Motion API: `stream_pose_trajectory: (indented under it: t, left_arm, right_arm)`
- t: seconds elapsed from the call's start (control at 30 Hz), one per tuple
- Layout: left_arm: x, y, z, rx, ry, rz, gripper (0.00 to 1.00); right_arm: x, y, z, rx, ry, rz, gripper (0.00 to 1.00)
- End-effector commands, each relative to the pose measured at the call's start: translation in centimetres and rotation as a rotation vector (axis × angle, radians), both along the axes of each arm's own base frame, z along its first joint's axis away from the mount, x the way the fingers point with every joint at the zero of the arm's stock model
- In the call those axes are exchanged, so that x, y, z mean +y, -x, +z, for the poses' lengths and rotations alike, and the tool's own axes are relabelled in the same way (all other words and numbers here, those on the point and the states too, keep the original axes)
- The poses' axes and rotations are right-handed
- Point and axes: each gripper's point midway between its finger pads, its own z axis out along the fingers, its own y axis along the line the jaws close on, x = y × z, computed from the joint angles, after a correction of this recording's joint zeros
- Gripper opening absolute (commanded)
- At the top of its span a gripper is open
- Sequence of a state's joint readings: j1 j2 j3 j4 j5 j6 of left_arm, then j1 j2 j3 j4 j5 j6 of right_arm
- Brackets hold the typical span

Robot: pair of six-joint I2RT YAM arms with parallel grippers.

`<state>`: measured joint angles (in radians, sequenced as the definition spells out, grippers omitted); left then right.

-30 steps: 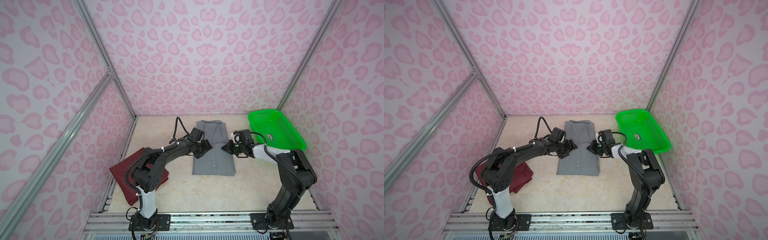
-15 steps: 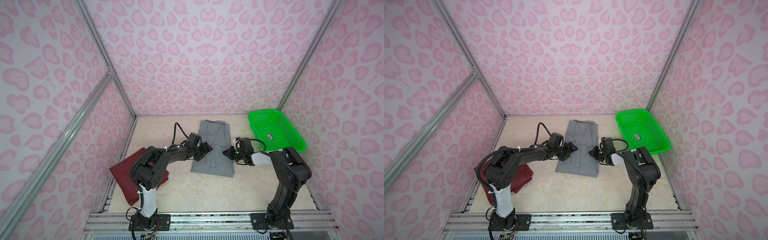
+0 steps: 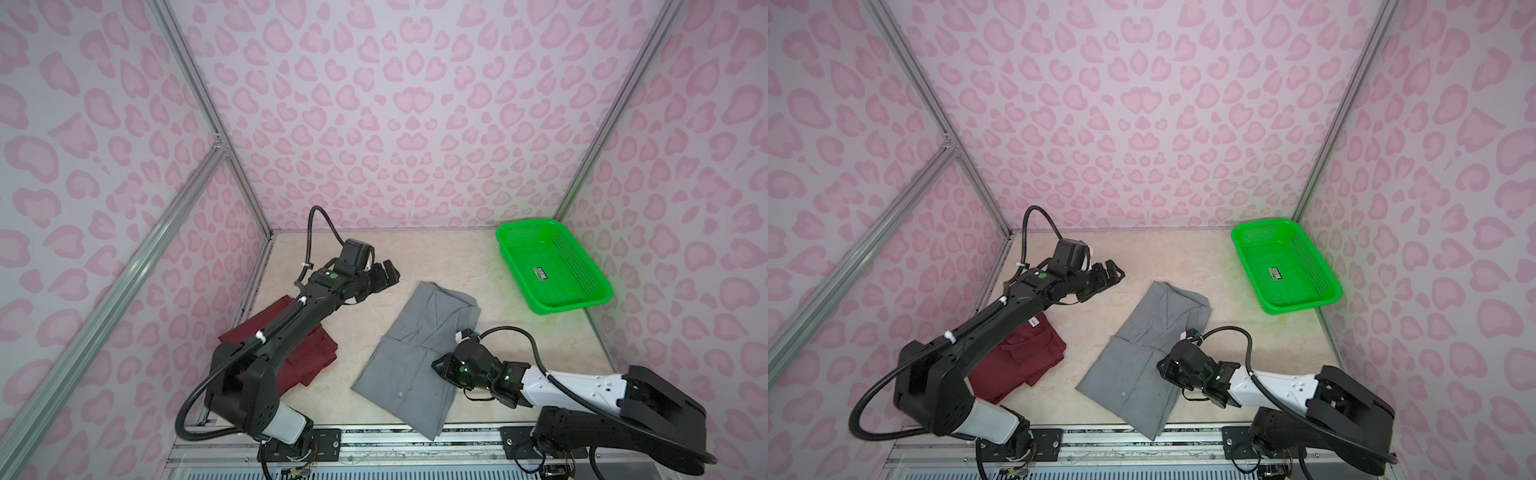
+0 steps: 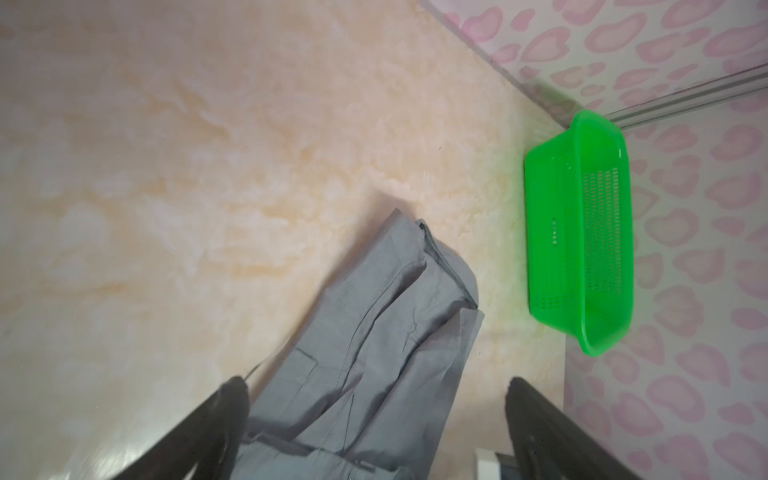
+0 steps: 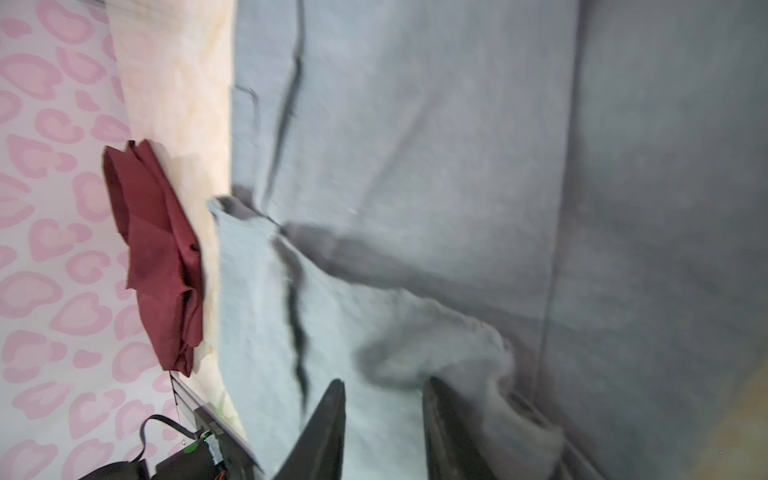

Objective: Fold and stack the long sleeve shirts

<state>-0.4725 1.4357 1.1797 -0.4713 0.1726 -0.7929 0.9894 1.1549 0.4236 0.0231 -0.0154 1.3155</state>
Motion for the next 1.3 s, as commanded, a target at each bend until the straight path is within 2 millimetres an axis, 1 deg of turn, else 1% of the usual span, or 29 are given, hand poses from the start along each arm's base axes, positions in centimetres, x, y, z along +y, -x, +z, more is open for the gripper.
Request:
stream_pose_trajectory:
  t: [0.0, 0.03, 0.07, 0.1, 0.13, 0.2, 0.23, 0.27, 0.33, 0.4, 0.43, 0.47, 0.5, 0.57, 0.63, 0.67, 0.73, 0.8, 0.9, 1.0, 1.1, 1.13, 1.2, 1.27]
  left_arm:
    - [2.5, 5.5, -1.6, 0.048, -0.050, 0.001, 0.99]
    - [2.8, 7.3, -2.1, 0.050, -0.040, -0.001, 0.99]
    - [3.0, 8.9, -2.8, 0.060, -0.035, 0.000, 0.98]
    - [2.9, 10.3, -3.4, 0.066, -0.026, -0.004, 0.98]
    - [2.8, 11.9, -4.3, 0.084, -0.020, -0.011, 0.98]
    - [2.3, 14.3, -5.6, 0.104, -0.016, -0.027, 0.98]
    - [2.3, 15.4, -6.2, 0.113, -0.023, -0.028, 0.98]
    - [2.3, 16.4, -6.6, 0.117, -0.028, -0.027, 0.98]
    - [2.2, 18.2, -7.6, 0.137, -0.015, -0.019, 0.98]
    - [2.0, 19.6, -8.4, 0.156, -0.004, -0.009, 0.99]
    - [1.8, 20.5, -9.0, 0.172, -0.002, -0.009, 0.99]
    - [1.6, 21.1, -9.4, 0.179, -0.001, -0.009, 0.99]
    - [1.3, 21.8, -9.8, 0.183, -0.007, -0.015, 0.99]
    - [0.4, 23.0, -10.7, 0.197, -0.035, -0.033, 0.99]
    - [-0.2, 24.1, -11.9, 0.226, -0.084, -0.055, 0.98]
    - [-0.4, 24.4, -12.5, 0.238, -0.113, -0.060, 0.97]
    - [-0.7, 24.9, -13.9, 0.264, -0.146, -0.062, 0.96]
    - [-0.7, 25.0, -15.2, 0.274, -0.159, -0.060, 0.96]
    - [-0.7, 24.3, -16.2, 0.260, -0.169, -0.064, 0.95]
    - [-0.3, 23.4, -16.9, 0.270, -0.192, -0.074, 0.95]
    - [0.0, 21.6, -17.0, 0.261, -0.220, -0.096, 0.95]
    - [0.0, 20.8, -17.0, 0.259, -0.221, -0.104, 0.95]
    - [0.0, 19.1, -16.9, 0.246, -0.244, -0.128, 0.95]
    - [0.0, 16.7, -16.7, 0.224, -0.284, -0.155, 0.95]
  right_arm:
    - [-4.2, -0.9, 3.3, -0.135, 0.199, -0.112, 0.49]
    - [-4.5, -1.6, 5.5, -0.216, 0.214, -0.098, 0.52]
    - [-5.0, -2.4, 7.3, -0.276, 0.233, -0.088, 0.53]
    - [-5.8, -3.1, 8.1, -0.299, 0.261, -0.088, 0.52]
    - [-6.5, -4.0, 8.7, -0.297, 0.280, -0.076, 0.51]
    - [-6.6, -6.0, 8.9, -0.264, 0.274, -0.006, 0.47]
    - [-7.1, -7.4, 9.1, -0.258, 0.321, 0.013, 0.45]
    - [-7.0, -8.2, 8.9, -0.247, 0.354, 0.045, 0.45]
    - [-6.1, -10.0, 8.3, -0.225, 0.376, 0.121, 0.45]
    - [-5.9, -12.0, 6.9, -0.183, 0.417, 0.149, 0.44]
    - [-5.5, -12.9, 6.0, -0.147, 0.415, 0.180, 0.42]
    - [-5.7, -13.8, 5.3, -0.109, 0.438, 0.191, 0.37]
    - [-5.7, -14.3, 4.7, -0.088, 0.462, 0.198, 0.36]
    - [-5.2, -15.3, 3.5, -0.079, 0.485, 0.221, 0.35]
    - [-5.0, -15.8, 1.9, -0.057, 0.500, 0.229, 0.35]
    - [-5.2, -16.0, 1.0, -0.030, 0.523, 0.230, 0.34]
    - [-5.7, -15.8, -0.5, 0.012, 0.563, 0.237, 0.33]
    - [-6.7, -15.4, -1.6, 0.032, 0.584, 0.214, 0.33]
    - [-8.3, -14.3, -3.6, 0.087, 0.579, 0.186, 0.33]
    - [-9.5, -12.6, -5.2, 0.148, 0.584, 0.172, 0.33]
    - [-10.7, -10.6, -6.2, 0.171, 0.545, 0.134, 0.33]
    - [-10.9, -9.7, -6.6, 0.186, 0.526, 0.129, 0.33]
    - [-11.2, -8.0, -7.0, 0.204, 0.488, 0.122, 0.33]
    - [-11.5, -5.7, -7.1, 0.216, 0.440, 0.108, 0.33]
